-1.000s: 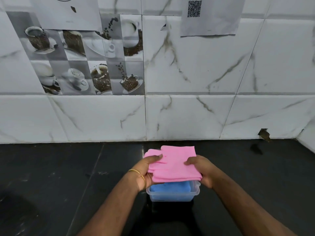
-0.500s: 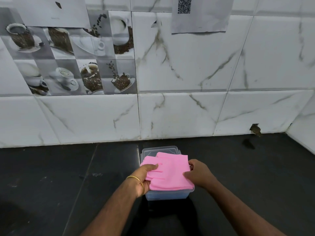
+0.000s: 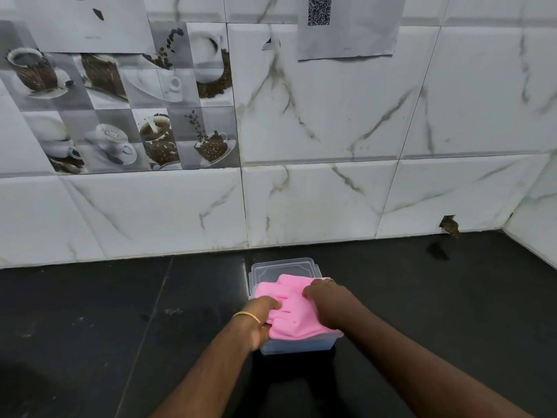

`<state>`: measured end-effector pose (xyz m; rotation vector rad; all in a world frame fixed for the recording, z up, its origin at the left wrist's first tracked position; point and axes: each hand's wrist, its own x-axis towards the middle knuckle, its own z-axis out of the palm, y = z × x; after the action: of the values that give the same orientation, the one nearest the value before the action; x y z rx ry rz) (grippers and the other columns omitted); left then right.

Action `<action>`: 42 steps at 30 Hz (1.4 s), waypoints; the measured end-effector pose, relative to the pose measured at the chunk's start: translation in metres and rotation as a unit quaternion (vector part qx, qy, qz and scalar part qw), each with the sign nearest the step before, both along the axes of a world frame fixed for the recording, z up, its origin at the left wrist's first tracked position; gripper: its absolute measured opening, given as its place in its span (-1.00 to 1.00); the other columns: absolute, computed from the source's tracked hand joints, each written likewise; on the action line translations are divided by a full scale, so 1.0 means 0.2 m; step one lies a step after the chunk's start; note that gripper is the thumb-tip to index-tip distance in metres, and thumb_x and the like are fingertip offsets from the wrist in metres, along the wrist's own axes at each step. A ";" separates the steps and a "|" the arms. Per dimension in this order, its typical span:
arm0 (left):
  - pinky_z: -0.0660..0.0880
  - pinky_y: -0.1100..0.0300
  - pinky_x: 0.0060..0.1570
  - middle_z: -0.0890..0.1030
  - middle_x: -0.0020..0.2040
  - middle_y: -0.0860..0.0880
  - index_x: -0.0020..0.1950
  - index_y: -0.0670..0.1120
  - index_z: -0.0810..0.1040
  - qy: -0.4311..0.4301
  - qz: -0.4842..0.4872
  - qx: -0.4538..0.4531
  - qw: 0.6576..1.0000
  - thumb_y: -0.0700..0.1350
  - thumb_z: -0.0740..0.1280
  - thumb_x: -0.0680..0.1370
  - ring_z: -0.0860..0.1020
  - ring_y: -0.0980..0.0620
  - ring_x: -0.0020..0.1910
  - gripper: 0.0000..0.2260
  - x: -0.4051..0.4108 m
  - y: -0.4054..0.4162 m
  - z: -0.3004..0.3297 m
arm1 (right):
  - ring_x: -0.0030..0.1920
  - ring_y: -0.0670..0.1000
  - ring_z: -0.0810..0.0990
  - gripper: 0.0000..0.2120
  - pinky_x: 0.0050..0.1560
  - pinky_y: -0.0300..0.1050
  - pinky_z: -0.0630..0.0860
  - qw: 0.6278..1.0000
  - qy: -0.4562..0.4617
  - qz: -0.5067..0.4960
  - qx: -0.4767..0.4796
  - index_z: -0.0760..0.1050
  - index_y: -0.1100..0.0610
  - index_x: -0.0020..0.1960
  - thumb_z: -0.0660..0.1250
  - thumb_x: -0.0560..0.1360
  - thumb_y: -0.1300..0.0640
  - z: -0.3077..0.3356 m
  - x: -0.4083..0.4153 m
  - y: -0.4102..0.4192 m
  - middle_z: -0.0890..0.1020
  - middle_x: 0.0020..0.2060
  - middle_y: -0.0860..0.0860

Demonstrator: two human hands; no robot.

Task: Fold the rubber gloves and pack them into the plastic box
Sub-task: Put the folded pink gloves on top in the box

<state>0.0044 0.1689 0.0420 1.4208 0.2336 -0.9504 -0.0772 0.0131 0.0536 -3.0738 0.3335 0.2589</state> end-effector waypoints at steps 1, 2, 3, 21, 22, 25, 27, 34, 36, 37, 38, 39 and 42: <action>0.54 0.16 -0.39 0.57 -0.48 -0.16 -0.17 -0.25 0.51 -0.015 -0.002 0.012 1.000 -0.36 0.23 0.52 0.55 -0.06 -0.49 -0.89 -0.01 -0.02 0.01 | 0.24 0.15 0.49 -0.64 0.21 0.10 0.50 1.000 0.000 0.006 -0.020 0.46 0.08 0.30 0.17 0.53 0.23 -0.02 0.00 0.00 0.51 0.25 0.09; 0.53 0.18 -0.44 0.55 -0.49 -0.17 -0.20 -0.26 0.50 -0.025 -0.006 0.020 0.999 -0.38 0.19 0.52 0.54 -0.06 -0.52 -0.85 -0.02 -0.04 0.01 | 0.22 0.15 0.50 -0.67 0.18 0.10 0.51 0.999 -0.002 0.010 -0.036 0.46 0.09 0.28 0.16 0.54 0.22 -0.03 0.00 0.00 0.51 0.23 0.10; 0.51 0.23 -0.55 0.53 -0.53 -0.17 -0.24 -0.27 0.49 -0.028 -0.008 0.025 0.999 -0.40 0.16 0.51 0.53 -0.04 -0.58 -0.81 -0.03 -0.05 0.01 | 0.22 0.16 0.50 -0.68 0.15 0.09 0.51 0.999 -0.004 0.013 -0.048 0.46 0.09 0.27 0.15 0.55 0.22 -0.04 0.00 0.01 0.51 0.22 0.10; 0.52 0.12 -0.15 0.54 -0.16 -0.20 -0.05 -0.17 0.45 -0.229 -0.201 0.239 0.922 -0.15 0.39 0.50 0.57 -0.08 -0.23 -0.85 0.00 -0.08 0.05 | 0.24 0.18 0.50 -0.69 0.18 0.11 0.47 0.998 -0.031 0.019 -0.059 0.46 0.11 0.28 0.15 0.57 0.23 -0.16 -0.02 0.05 0.51 0.23 0.11; 0.53 0.13 -0.10 0.59 -0.06 -0.20 0.01 -0.17 0.50 -0.292 -0.273 0.300 0.866 -0.06 0.40 0.48 0.60 -0.10 -0.14 -0.77 0.03 -0.07 0.09 | 0.23 0.18 0.51 -0.69 0.17 0.09 0.48 0.997 -0.036 0.020 -0.059 0.47 0.11 0.27 0.14 0.57 0.22 -0.16 -0.02 0.05 0.51 0.22 0.10; 0.53 0.15 -0.01 0.65 0.13 -0.14 0.17 -0.12 0.59 -0.445 -0.380 0.444 0.679 0.07 0.38 0.43 0.62 -0.10 0.04 -0.61 0.07 -0.03 0.22 | 0.21 0.18 0.53 -0.70 0.15 0.09 0.48 0.997 -0.042 0.018 -0.059 0.47 0.12 0.26 0.12 0.58 0.23 -0.16 -0.02 0.05 0.52 0.21 0.11; 0.54 0.09 0.02 0.63 0.16 -0.08 0.21 -0.06 0.57 -0.510 -0.340 0.513 0.602 -0.01 0.40 0.41 0.61 -0.10 0.11 -0.62 0.08 -0.02 0.29 | 0.21 0.18 0.52 -0.70 0.15 0.11 0.48 0.997 -0.043 0.016 -0.057 0.47 0.13 0.26 0.11 0.58 0.24 -0.17 -0.02 0.06 0.52 0.20 0.12; 0.51 0.02 0.19 0.55 0.24 -0.15 0.26 -0.10 0.51 -0.563 -0.467 0.413 0.542 -0.12 0.40 0.46 0.54 -0.15 0.20 -0.63 0.00 -0.12 0.26 | 0.24 0.19 0.50 -0.69 0.18 0.10 0.47 0.998 -0.041 0.016 -0.044 0.47 0.13 0.28 0.12 0.58 0.22 -0.14 -0.03 0.07 0.52 0.23 0.13; 0.50 0.01 0.21 0.51 0.29 -0.17 0.36 -0.09 0.43 -0.531 -0.494 0.419 0.547 -0.08 0.43 0.44 0.52 -0.15 0.24 -0.50 -0.01 -0.12 0.18 | 0.26 0.18 0.49 -0.69 0.20 0.10 0.46 0.999 -0.042 0.011 -0.030 0.42 0.11 0.31 0.13 0.59 0.21 -0.14 -0.03 0.06 0.50 0.26 0.12; 0.49 -0.01 0.22 0.48 0.31 -0.17 0.39 -0.08 0.38 -0.521 -0.494 0.423 0.553 -0.06 0.44 0.43 0.50 -0.16 0.26 -0.44 -0.01 -0.12 0.14 | 0.27 0.18 0.48 -0.69 0.20 0.11 0.46 0.999 -0.044 0.006 -0.019 0.40 0.11 0.31 0.13 0.59 0.21 -0.14 -0.03 0.06 0.48 0.27 0.11; 0.48 -0.03 0.24 0.46 0.32 -0.17 0.42 -0.06 0.33 -0.513 -0.492 0.425 0.561 -0.05 0.44 0.42 0.49 -0.16 0.28 -0.40 0.00 -0.11 0.12 | 0.28 0.17 0.47 -0.68 0.19 0.11 0.47 0.999 -0.045 -0.001 -0.006 0.37 0.10 0.32 0.14 0.58 0.22 -0.14 -0.02 0.05 0.47 0.27 0.11; 0.47 -0.05 0.25 0.44 0.34 -0.17 0.44 -0.05 0.28 -0.506 -0.489 0.425 0.570 -0.06 0.44 0.42 0.47 -0.17 0.29 -0.36 0.00 -0.11 0.10 | 0.28 0.18 0.47 -0.67 0.19 0.12 0.48 0.999 -0.043 -0.008 0.008 0.36 0.10 0.32 0.16 0.57 0.23 -0.13 -0.02 0.04 0.46 0.27 0.11; 0.43 -0.12 0.27 0.40 0.37 -0.17 0.48 -0.04 0.16 -0.484 -0.485 0.424 0.591 -0.09 0.42 0.41 0.44 -0.19 0.32 -0.29 0.00 -0.11 0.05 | 0.29 0.20 0.43 -0.58 0.22 0.17 0.49 0.999 -0.001 -0.013 0.039 0.34 0.12 0.35 0.25 0.50 0.27 -0.10 0.02 0.00 0.42 0.26 0.13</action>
<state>0.0053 0.1463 0.0526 2.8860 -1.2210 -0.6960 -0.0740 0.0141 0.0328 -2.9906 0.3549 0.2628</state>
